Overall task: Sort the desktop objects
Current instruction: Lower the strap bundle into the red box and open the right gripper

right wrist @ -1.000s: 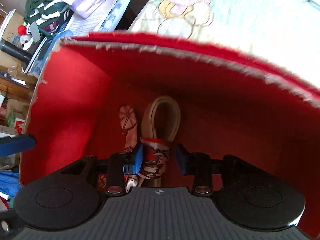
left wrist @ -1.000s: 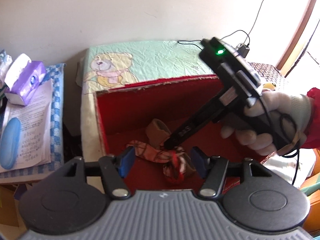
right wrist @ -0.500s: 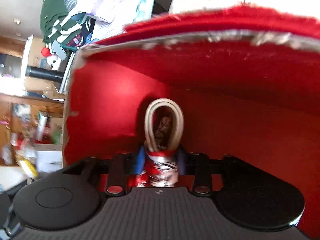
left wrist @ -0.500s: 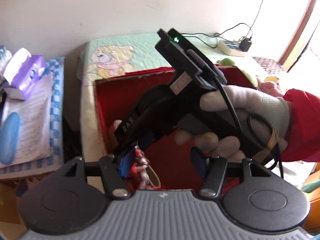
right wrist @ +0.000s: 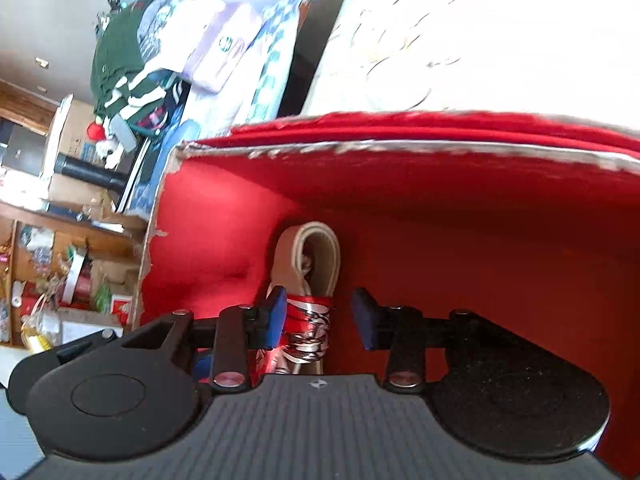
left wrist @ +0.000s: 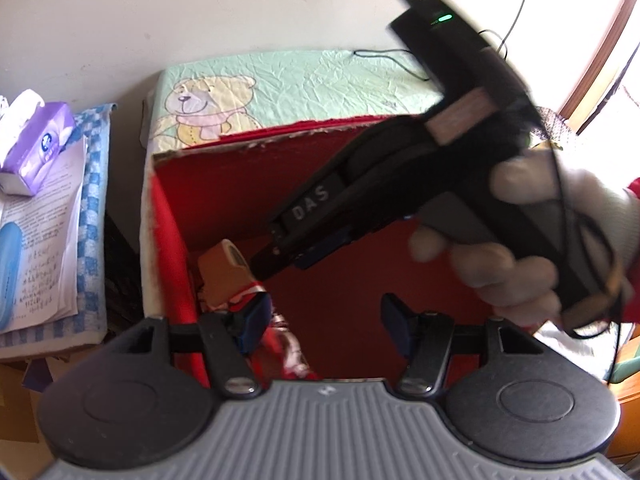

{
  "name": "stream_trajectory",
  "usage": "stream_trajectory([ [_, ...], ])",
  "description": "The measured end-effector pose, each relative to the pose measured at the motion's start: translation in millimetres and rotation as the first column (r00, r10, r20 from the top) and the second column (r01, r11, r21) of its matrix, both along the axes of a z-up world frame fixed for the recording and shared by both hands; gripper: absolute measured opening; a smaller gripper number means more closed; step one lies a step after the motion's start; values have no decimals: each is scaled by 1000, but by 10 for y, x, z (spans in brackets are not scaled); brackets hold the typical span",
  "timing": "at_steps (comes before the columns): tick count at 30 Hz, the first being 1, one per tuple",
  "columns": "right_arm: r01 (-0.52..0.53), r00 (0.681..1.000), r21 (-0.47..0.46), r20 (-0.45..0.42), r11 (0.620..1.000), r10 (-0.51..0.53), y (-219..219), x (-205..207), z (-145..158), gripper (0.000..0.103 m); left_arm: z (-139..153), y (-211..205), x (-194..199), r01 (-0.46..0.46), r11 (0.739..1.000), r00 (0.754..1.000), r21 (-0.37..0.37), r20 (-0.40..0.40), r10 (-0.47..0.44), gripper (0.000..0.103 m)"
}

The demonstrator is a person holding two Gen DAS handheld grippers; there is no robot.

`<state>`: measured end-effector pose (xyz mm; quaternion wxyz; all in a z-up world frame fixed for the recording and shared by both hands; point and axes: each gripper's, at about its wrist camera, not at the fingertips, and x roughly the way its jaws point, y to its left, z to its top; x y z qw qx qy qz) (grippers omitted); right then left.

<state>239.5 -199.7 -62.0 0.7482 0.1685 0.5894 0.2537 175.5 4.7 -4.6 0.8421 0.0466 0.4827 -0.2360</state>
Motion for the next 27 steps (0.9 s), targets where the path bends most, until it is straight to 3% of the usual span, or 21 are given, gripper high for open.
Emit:
stream_trajectory([
  [8,70,993,-149,102,986,-55,240,95,-105,40,-254,-285,252,-36,990,997,133,-59,45,61],
  [12,126,986,-133,125,983,-110,140,91,-109,40,-382,-253,342,-64,987,988,146,-132,84,59],
  [16,157,982,-106,123,982,-144,78,87,-167,40,-458,-243,329,-94,972,983,214,-133,125,60],
  [27,187,968,-7,172,982,-183,-12,63,-157,40,-480,-197,306,-128,961,981,244,-109,159,59],
])
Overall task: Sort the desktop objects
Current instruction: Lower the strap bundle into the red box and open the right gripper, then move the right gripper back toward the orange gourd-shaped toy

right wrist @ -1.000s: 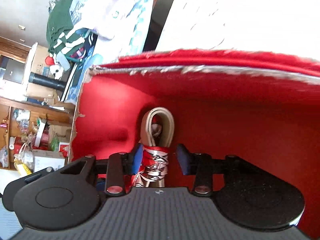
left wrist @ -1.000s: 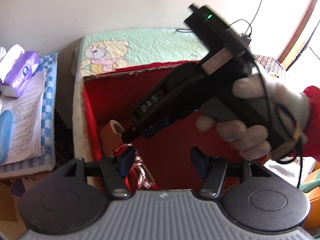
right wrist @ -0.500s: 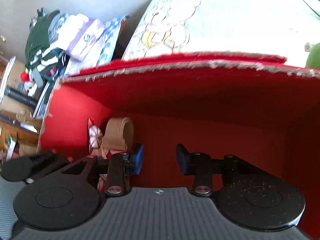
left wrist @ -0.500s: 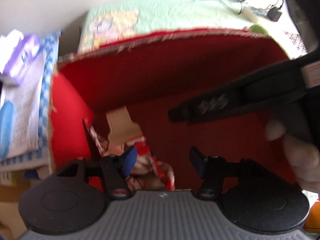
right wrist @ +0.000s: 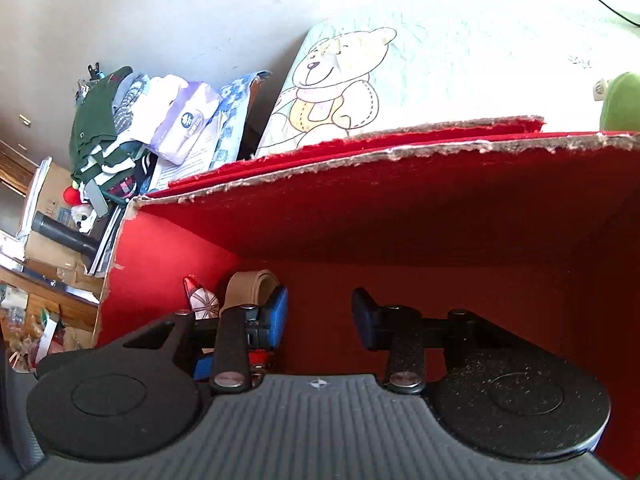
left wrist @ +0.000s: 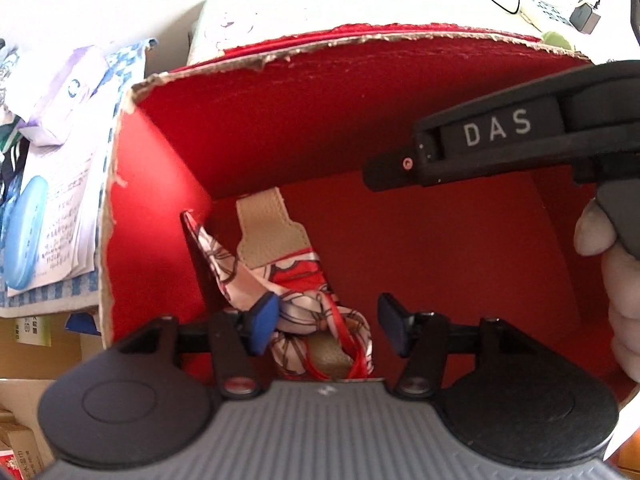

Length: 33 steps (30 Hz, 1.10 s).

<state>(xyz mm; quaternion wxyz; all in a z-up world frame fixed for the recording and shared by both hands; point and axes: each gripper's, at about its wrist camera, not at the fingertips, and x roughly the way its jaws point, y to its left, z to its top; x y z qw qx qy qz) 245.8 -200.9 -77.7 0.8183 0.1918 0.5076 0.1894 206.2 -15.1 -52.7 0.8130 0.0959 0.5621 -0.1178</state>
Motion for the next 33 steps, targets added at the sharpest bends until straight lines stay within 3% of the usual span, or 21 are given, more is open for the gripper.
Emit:
stream_trajectory([
  [16,9,995,56,98,998,-14,-53,-58,103,40,311,25,-135,-40,999,995,-2,90,40,61],
  [21,-10,987,67,159,998,-1,-68,-107,208,40,550,-55,-278,-97,995,987,-7,128,97,68],
  [28,-62,952,151,306,987,13,-277,-522,637,40,758,71,-652,-194,976,969,-99,137,206,71],
  [33,-98,912,231,409,968,-6,-668,-1027,890,46,879,77,-1034,-224,962,949,-156,192,252,70],
])
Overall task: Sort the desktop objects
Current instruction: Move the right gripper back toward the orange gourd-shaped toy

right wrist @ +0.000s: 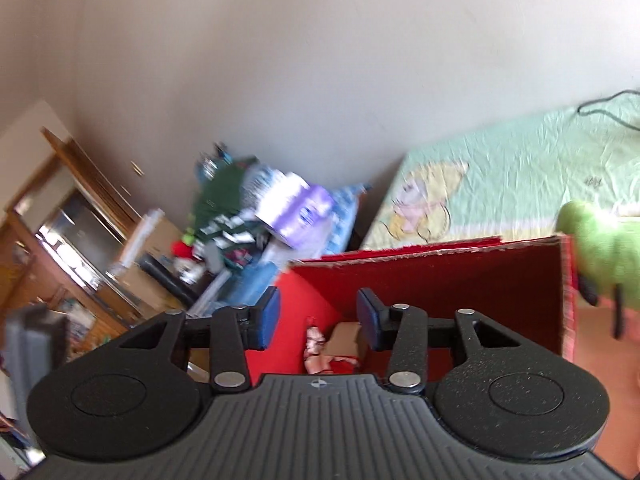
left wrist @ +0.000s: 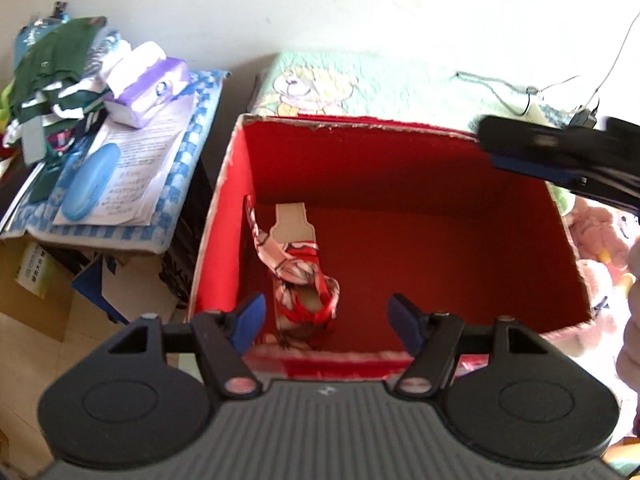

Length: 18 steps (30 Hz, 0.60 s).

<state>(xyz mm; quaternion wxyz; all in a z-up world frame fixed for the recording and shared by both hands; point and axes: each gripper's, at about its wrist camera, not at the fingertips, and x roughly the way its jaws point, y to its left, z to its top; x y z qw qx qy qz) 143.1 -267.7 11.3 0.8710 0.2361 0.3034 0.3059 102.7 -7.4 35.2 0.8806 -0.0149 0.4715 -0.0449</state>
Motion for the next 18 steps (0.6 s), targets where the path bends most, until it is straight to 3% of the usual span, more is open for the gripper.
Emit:
stream_trajectory([
  [4,18,998,25,54,1000,-20,-412,-437,79,47,116,-56,-356,11,999,998,-46,60,-8,70],
  [7,23,1000,54,-11,998,-22,-687,-675,-49,47,154,-208,-598,56,995,995,-79,88,-49,67],
  [12,44,991,7,-126,999,-43,-878,-984,-382,48,131,-688,-895,190,979,977,-72,108,-182,63],
  [18,89,962,-13,-258,996,-90,-991,-1142,-733,48,-107,-1208,-1062,287,955,958,-78,39,-284,62],
])
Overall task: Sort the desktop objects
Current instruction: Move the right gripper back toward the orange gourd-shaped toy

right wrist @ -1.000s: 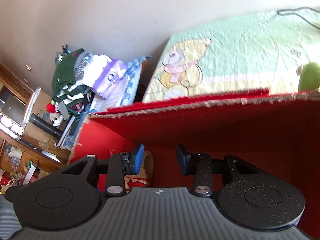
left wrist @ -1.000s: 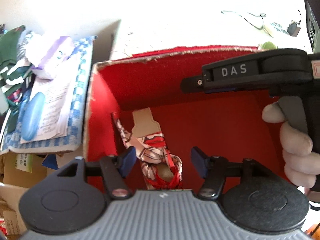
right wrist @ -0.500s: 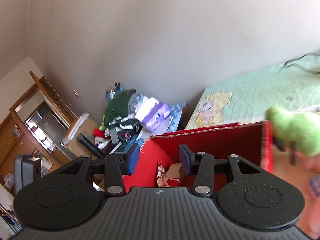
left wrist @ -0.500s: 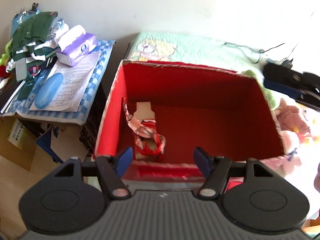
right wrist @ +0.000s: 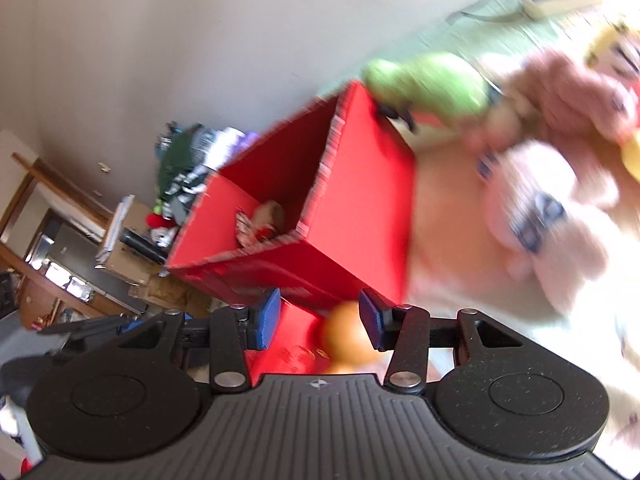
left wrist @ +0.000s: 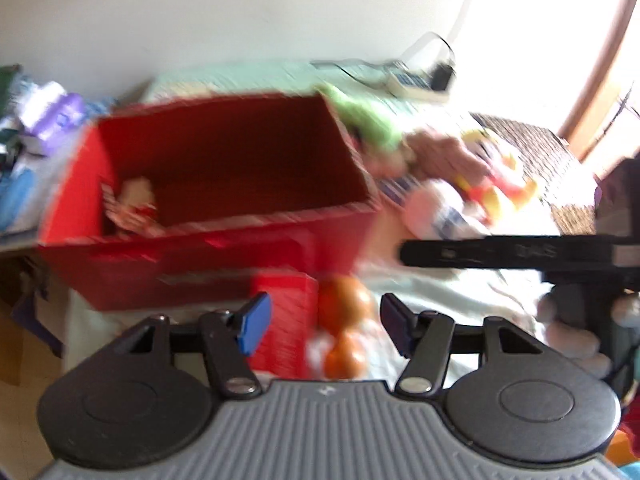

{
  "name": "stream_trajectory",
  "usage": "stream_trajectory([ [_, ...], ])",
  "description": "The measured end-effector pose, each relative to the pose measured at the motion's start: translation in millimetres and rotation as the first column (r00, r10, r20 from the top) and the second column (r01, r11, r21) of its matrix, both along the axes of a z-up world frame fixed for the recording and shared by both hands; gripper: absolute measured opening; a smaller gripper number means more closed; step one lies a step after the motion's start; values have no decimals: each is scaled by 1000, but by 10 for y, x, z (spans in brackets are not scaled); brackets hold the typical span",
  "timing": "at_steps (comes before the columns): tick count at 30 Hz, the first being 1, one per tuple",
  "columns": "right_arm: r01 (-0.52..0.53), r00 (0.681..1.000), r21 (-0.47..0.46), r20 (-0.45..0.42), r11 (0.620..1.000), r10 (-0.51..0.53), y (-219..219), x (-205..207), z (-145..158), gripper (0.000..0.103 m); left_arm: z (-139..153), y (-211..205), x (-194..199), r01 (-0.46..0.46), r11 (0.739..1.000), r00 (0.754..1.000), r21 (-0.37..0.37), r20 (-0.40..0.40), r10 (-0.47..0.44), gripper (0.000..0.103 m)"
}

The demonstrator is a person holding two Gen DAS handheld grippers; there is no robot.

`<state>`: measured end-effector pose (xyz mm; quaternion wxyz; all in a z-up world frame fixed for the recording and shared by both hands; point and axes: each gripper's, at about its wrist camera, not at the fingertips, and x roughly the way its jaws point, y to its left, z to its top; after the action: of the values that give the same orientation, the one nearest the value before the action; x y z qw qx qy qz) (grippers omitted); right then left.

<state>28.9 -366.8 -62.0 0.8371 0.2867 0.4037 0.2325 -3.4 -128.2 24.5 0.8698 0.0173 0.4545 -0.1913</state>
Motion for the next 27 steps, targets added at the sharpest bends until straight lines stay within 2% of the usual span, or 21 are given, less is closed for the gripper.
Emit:
stream_trajectory([
  [5,17,996,23,-87,1000,-15,-88,-66,-226,48,-242,-327,-130,56,998,998,27,-42,-55,64],
  [9,6,985,99,-171,995,11,-164,-111,-430,49,-442,-548,-170,67,991,997,112,-48,-62,69],
  [12,-2,982,100,-187,995,20,-161,-106,-525,49,-594,-667,-151,63,983,997,171,-54,-55,69],
  [14,-20,978,140,-201,990,49,-161,-88,-586,49,-708,-744,-135,63,977,997,205,-56,-52,71],
  [16,-42,975,179,-207,983,79,-161,-68,-642,49,-806,-824,-131,52,964,998,261,-45,-42,71],
  [21,-108,966,196,-211,975,150,-132,60,-726,50,-980,-990,-147,12,917,1000,398,13,-19,78],
  [24,-167,960,187,-193,968,203,-63,122,-725,50,-1078,-1033,-170,3,898,999,440,33,-19,85],
  [27,-205,954,175,-185,963,237,6,175,-720,50,-1142,-1029,-159,-14,885,999,465,39,-5,84],
])
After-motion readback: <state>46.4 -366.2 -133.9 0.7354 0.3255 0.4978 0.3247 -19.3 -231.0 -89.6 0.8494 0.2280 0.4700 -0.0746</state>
